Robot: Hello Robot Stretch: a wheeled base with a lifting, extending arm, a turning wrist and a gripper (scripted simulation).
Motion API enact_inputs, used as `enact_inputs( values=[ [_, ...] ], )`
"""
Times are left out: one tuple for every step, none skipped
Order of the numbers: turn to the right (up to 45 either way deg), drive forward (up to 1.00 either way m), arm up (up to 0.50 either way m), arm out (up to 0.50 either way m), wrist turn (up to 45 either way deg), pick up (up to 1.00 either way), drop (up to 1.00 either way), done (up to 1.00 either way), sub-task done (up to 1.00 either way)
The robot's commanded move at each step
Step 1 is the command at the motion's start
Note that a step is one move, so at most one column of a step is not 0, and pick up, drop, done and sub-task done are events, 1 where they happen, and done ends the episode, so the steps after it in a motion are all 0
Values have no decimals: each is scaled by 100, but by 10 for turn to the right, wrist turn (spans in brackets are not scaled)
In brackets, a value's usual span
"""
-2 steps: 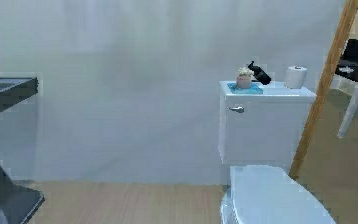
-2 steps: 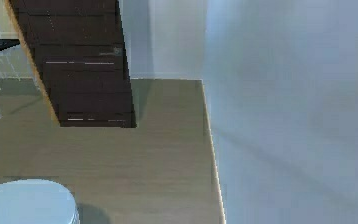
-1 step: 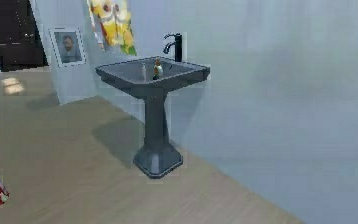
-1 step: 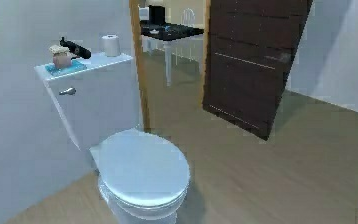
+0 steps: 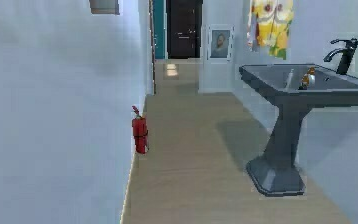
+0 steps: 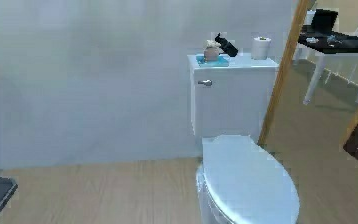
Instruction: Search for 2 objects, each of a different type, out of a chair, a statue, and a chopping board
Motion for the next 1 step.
enact_inputs(
  values=[
    [0, 100, 0, 0, 0, 0, 0, 0, 0]
  ],
)
